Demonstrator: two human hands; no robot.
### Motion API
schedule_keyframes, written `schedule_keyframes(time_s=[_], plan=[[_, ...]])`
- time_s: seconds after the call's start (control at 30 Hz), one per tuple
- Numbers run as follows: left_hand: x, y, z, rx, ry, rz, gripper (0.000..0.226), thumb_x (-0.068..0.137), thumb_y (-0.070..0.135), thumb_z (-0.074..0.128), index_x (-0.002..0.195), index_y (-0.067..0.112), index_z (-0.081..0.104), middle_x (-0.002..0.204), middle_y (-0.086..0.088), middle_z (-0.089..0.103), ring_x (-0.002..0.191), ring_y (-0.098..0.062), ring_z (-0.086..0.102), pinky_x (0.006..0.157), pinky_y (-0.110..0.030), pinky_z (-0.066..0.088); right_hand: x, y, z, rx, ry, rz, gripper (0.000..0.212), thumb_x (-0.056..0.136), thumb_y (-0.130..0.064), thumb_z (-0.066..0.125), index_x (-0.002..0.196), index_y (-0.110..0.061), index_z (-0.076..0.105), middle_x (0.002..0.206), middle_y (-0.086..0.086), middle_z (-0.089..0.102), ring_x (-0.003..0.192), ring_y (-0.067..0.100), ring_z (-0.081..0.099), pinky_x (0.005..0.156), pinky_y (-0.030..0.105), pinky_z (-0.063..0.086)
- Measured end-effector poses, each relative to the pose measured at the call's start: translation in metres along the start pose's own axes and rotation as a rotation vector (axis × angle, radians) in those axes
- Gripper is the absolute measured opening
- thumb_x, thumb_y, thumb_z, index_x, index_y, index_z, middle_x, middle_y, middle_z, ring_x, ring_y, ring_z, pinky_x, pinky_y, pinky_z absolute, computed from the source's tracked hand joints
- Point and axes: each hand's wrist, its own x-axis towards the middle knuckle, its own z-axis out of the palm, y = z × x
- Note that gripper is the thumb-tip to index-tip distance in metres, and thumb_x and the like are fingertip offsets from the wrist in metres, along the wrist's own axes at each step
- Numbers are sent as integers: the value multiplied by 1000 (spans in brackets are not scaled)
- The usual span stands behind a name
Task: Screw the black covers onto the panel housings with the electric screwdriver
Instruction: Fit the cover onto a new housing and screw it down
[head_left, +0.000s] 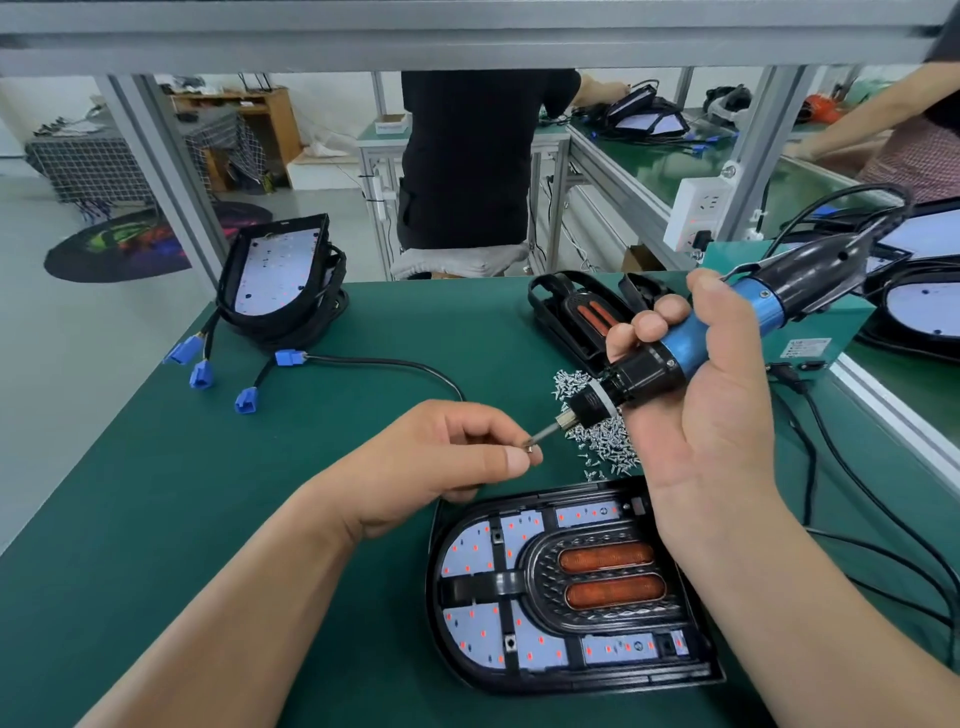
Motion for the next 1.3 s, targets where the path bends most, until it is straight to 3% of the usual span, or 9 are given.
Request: schedule_keyframes(time_s=[0.23, 0.37, 0.5, 0.7, 0.87, 1.0, 1.07, 1.17, 1.3], plan=[[3, -5, 3, 21, 52, 12, 20, 81, 35, 84, 87, 18, 75, 69, 4, 54, 58, -9, 40, 53, -19, 35, 2, 2, -1, -17, 5, -1, 9, 103, -16, 65, 103, -18, 57, 79, -2, 55, 65, 13, 55, 74, 33, 53], [3, -5, 4, 39, 43, 29, 15, 89, 37, 76, 85, 23, 72, 67, 7, 50, 58, -9, 37, 54, -18, 34, 3, 1, -3, 3, 18, -3, 10, 102, -16, 67, 103, -18, 57, 80, -1, 56, 66, 14, 56, 74, 33, 54], [3, -3, 8, 101, 32, 44, 20, 95, 41, 63, 88, 24, 71, 72, 3, 46, 60, -9, 36, 55, -18, 35, 4, 0, -5, 27, 44, -1, 12, 102, -16, 67, 103, -17, 56, 80, -1, 57, 64, 14, 56, 73, 33, 54], [7, -5, 12, 68, 131, 77, 34, 93, 52, 64, 104, 24, 80, 75, 7, 55, 61, -8, 40, 56, -18, 37, 6, -2, -8, 30, 48, -22, 14, 101, -17, 69, 105, -18, 56, 84, -1, 58, 66, 14, 57, 78, 34, 55], [9, -5, 11, -8, 136, 69, 28, 88, 47, 71, 96, 20, 78, 73, 4, 56, 57, -7, 39, 53, -18, 33, 4, -1, -9, 16, 44, -39, 15, 102, -19, 69, 108, -18, 55, 83, -1, 58, 67, 14, 57, 78, 34, 55], [7, -5, 11, 58, 123, 47, 13, 90, 41, 71, 85, 29, 72, 74, 6, 59, 58, -5, 42, 55, -17, 37, 6, -4, -9, 35, 52, -47, 18, 102, -18, 70, 109, -17, 54, 83, -1, 58, 67, 14, 57, 78, 34, 54], [6, -5, 11, 115, 116, 37, 13, 88, 44, 72, 86, 31, 72, 75, 9, 62, 61, -4, 46, 57, -17, 39, 7, -7, -10, 42, 58, -55, 18, 101, -17, 70, 109, -17, 54, 82, -1, 57, 66, 14, 57, 78, 34, 54], [5, -3, 11, 117, 84, 41, 4, 92, 32, 70, 91, 33, 74, 78, 14, 65, 70, 0, 54, 60, -15, 43, 7, -9, -11, 41, 45, -55, 16, 102, -18, 69, 107, -17, 55, 82, -1, 57, 66, 14, 56, 78, 34, 54], [4, 0, 11, 129, 106, 48, 10, 92, 28, 69, 93, 34, 76, 77, 15, 67, 71, -1, 55, 60, -17, 43, 5, -7, -9, 13, 23, -44, 18, 102, -19, 69, 111, -17, 53, 81, -2, 57, 66, 13, 56, 77, 34, 54]])
